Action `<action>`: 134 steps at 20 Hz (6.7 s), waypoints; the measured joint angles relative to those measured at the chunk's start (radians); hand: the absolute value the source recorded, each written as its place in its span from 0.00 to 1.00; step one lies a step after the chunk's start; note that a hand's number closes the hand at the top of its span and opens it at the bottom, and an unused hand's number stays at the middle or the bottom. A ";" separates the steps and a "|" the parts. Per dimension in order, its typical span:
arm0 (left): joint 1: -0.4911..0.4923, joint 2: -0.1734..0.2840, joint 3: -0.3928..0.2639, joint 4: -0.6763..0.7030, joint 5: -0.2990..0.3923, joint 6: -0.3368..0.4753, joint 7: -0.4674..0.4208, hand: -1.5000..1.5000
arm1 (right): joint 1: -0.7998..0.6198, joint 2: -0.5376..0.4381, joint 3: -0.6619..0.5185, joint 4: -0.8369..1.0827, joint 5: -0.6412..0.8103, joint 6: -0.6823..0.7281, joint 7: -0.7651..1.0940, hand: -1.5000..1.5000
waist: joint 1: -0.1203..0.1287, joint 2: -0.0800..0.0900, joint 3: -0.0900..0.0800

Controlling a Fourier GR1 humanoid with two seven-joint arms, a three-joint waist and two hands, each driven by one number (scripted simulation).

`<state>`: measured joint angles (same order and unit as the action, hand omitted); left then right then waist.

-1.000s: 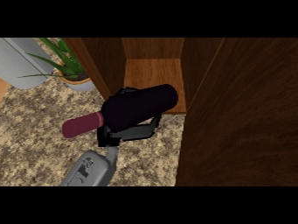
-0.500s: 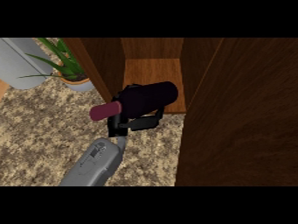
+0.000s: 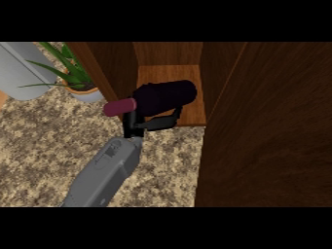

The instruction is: Pick up the wine, place it into the cabinet and close the cabinet

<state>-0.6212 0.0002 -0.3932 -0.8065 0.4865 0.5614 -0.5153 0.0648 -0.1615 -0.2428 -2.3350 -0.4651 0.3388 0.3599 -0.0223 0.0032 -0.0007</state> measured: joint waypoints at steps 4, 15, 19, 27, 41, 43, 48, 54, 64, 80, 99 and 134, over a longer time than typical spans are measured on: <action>-0.063 0.000 -0.018 0.069 0.068 -0.013 -0.028 1.00 | 0.017 0.012 0.000 0.003 -0.006 0.017 -0.017 0.00 | -0.001 0.000 0.000; -0.284 0.000 -0.015 0.319 0.219 -0.050 -0.049 1.00 | 0.013 0.019 -0.006 0.018 -0.037 0.042 -0.034 0.00 | -0.017 0.005 0.000; -0.342 0.000 -0.007 0.436 0.221 -0.060 -0.061 1.00 | 0.019 0.017 -0.006 0.014 -0.047 0.056 -0.037 0.00 | -0.027 0.009 0.000; -0.363 0.000 -0.061 0.521 0.253 -0.033 -0.048 1.00 | -0.010 0.004 0.000 0.016 -0.052 0.052 -0.021 0.00 | -0.046 0.014 -0.001; -0.316 0.000 -0.080 0.608 0.280 -0.064 -0.157 1.00 | -0.044 0.027 0.035 0.035 -0.023 0.045 -0.031 0.00 | -0.074 0.026 -0.002; -0.320 0.000 -0.079 0.614 0.283 -0.064 -0.171 1.00 | -0.054 0.028 0.036 0.050 -0.023 0.046 -0.037 0.00 | -0.077 0.029 -0.002; -0.353 0.000 -0.073 0.630 0.291 -0.071 -0.175 1.00 | -0.064 0.027 0.037 0.058 -0.032 0.042 -0.032 0.00 | -0.082 0.030 -0.002; -0.400 0.000 -0.050 0.670 0.299 -0.095 -0.187 1.00 | -0.061 0.027 0.030 0.065 -0.032 0.046 -0.040 0.00 | -0.078 0.031 -0.002; -0.491 0.003 -0.031 0.738 0.292 -0.088 -0.169 1.00 | -0.049 0.025 0.027 0.047 -0.045 0.044 -0.030 0.00 | -0.083 0.035 -0.001; -0.580 0.038 -0.023 0.801 0.271 -0.008 -0.150 0.00 | -0.054 0.018 0.031 0.039 -0.053 0.055 -0.029 0.00 | -0.093 0.044 -0.001; -0.559 0.064 -0.041 0.795 0.235 0.056 -0.085 0.00 | -0.034 0.031 0.047 0.035 -0.034 0.073 -0.047 0.00 | -0.103 0.046 -0.001; -0.294 0.001 -0.150 0.306 0.335 0.053 -0.267 0.00 | -0.001 0.041 0.054 0.003 -0.015 0.039 -0.014 0.00 | -0.025 0.001 0.000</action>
<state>-0.9149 0.0007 -0.5427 -0.5005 0.8215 0.6148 -0.7823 0.0634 -0.1208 -0.1887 -2.3325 -0.4805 0.3783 0.3454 -0.0471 0.0046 -0.0003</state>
